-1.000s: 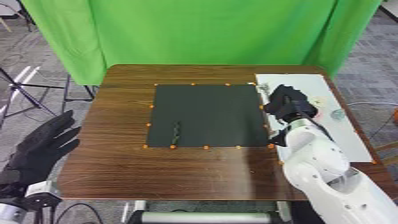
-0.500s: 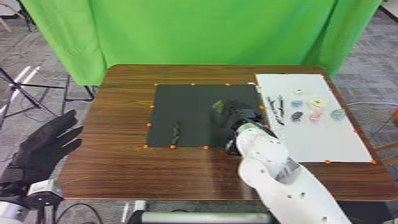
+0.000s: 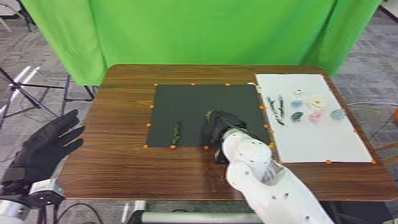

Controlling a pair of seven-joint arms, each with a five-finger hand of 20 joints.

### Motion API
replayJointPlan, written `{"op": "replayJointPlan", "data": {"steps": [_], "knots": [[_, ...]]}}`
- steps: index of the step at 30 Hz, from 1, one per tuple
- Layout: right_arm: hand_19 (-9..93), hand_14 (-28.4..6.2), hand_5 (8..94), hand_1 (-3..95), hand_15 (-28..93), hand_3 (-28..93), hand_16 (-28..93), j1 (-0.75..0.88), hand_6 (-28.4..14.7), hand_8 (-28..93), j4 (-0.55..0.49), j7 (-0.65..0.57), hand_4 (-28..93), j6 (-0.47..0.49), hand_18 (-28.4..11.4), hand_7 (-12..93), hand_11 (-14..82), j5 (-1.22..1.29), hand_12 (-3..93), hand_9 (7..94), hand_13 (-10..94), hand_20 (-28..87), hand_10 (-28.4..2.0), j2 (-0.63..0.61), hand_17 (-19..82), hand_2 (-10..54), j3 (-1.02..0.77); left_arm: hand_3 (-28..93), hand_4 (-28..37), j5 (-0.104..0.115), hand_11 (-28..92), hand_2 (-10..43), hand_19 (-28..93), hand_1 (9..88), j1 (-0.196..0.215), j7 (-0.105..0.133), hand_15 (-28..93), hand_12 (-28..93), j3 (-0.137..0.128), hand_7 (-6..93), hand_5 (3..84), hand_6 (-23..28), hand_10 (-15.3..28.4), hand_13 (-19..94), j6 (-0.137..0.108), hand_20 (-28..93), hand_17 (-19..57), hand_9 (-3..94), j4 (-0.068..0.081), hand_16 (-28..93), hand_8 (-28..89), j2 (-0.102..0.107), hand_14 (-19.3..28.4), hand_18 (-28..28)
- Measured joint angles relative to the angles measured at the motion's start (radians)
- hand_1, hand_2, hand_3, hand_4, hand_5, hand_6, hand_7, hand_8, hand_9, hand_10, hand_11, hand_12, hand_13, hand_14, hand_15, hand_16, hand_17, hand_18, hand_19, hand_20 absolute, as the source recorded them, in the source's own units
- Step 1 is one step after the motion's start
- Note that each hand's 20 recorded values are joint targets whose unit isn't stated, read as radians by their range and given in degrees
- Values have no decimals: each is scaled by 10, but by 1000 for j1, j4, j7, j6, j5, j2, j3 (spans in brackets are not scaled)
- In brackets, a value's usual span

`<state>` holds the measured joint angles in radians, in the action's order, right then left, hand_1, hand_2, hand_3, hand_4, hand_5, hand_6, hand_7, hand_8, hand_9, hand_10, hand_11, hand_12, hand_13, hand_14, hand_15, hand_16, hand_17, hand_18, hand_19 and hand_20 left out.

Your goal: Arrange flowers

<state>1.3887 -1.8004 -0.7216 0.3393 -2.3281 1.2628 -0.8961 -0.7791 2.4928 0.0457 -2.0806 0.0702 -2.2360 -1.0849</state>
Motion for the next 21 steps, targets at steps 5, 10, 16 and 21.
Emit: {"op": "replayJointPlan", "data": {"steps": [5,10,16,21], "knots": [[919,-102,778,378,861,853,393,5,21,199,2,5,-122,-1,-246,516,636,-11,493,843,752,552,-85,11,325,-95,8,695,-262,0,129,-78,338,242,-7,-5,186,195,1,183,257,15,91,146,2,107,-102,194,3,71,-96,0,117,169],[919,-101,780,376,859,853,392,17,23,200,1,8,-119,-6,-246,514,633,-22,491,846,754,550,-84,18,326,-95,12,697,-261,0,128,-79,338,241,-9,-8,186,195,1,184,257,15,91,146,5,107,-102,195,4,71,-96,1,117,169],[919,-100,774,377,856,836,396,23,25,195,5,7,-134,-6,-245,512,628,-40,495,842,751,548,-84,31,326,-77,12,696,-262,0,128,-78,338,241,-12,-11,187,195,2,185,257,15,91,146,7,107,-102,195,8,70,-97,6,116,169],[911,-102,765,360,848,814,400,22,19,182,11,5,-169,1,-245,504,620,-61,499,830,739,547,-86,45,315,-81,11,696,-262,0,128,-78,337,241,-15,-13,187,195,4,184,257,15,91,146,8,107,-101,195,10,70,-97,8,116,169]]}}
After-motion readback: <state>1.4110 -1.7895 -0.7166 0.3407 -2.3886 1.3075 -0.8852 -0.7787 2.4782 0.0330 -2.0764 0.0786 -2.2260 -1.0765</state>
